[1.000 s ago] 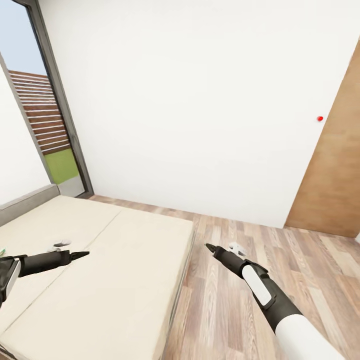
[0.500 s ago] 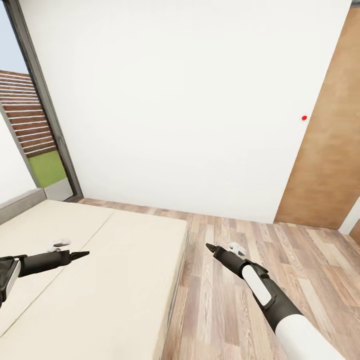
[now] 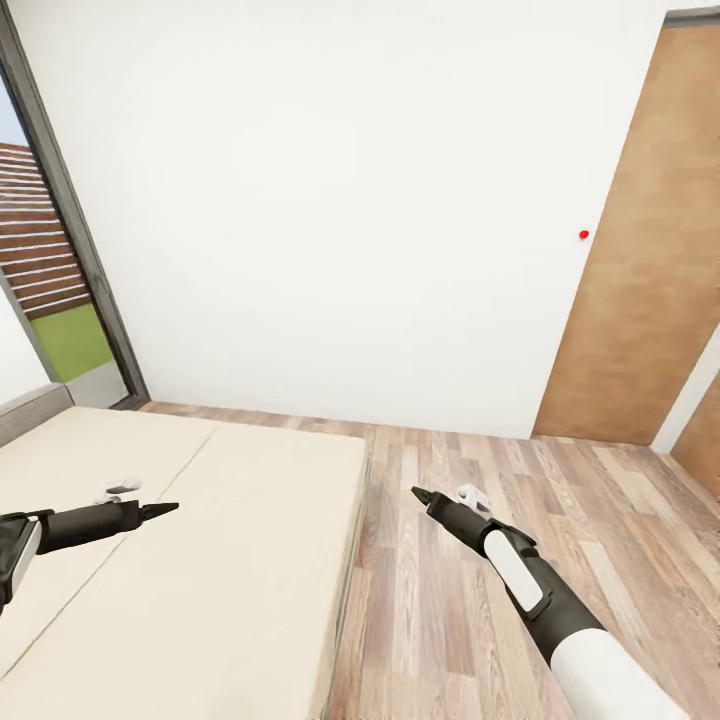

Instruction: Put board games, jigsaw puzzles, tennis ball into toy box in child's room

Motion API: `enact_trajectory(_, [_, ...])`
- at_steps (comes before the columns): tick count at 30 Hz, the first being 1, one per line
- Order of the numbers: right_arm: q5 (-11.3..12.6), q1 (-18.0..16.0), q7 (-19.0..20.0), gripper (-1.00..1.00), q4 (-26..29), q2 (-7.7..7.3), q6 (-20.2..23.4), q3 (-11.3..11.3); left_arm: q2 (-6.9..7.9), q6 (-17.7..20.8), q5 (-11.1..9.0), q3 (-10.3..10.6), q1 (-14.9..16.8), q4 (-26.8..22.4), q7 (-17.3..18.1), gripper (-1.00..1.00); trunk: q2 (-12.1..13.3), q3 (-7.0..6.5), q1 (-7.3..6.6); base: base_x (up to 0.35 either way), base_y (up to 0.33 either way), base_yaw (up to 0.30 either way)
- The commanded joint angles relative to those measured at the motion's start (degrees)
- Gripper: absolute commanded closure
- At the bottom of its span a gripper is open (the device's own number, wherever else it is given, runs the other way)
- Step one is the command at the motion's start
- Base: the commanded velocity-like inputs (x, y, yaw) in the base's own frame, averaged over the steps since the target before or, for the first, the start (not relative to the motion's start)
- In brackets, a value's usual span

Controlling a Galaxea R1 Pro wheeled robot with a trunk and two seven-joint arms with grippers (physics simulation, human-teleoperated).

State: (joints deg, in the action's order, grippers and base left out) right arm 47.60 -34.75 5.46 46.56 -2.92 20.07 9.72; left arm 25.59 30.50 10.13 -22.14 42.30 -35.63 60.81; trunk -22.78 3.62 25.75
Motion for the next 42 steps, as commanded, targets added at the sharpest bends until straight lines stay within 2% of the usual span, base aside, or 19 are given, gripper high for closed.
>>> enact_trajectory(1, [0.2,-0.1,0.0,-1.00,0.0,-0.05,0.1,0.1,-0.04,0.5,0.5,-0.3,0.1,-0.1,0.4,-1.00,-0.1,0.14,0.04,-0.042,0.086,-0.112])
enact_trajectory(13, [0.2,-0.1,0.0,-1.00,0.0,-0.06,0.1,0.1,-0.03,0.5,0.5,-0.3,0.1,-0.1,0.4,-1.00,-0.1,0.13,0.04,-0.010,0.027,-0.045])
enact_trajectory(26, [0.2,-0.1,0.0,-1.00,0.0,-0.06,0.1,0.1,-0.06,0.5,0.5,-0.3,0.1,-0.1,0.4,-1.00,-0.1,-0.04,0.04,-0.004,0.119,-0.184])
enact_trajectory(42, [0.2,-0.1,0.0,-1.00,0.0,-0.06,0.1,0.1,-0.04,0.5,0.5,-0.3,0.1,0.0,0.5,-1.00,-0.1,-0.06,0.04,0.000,0.128,-0.016])
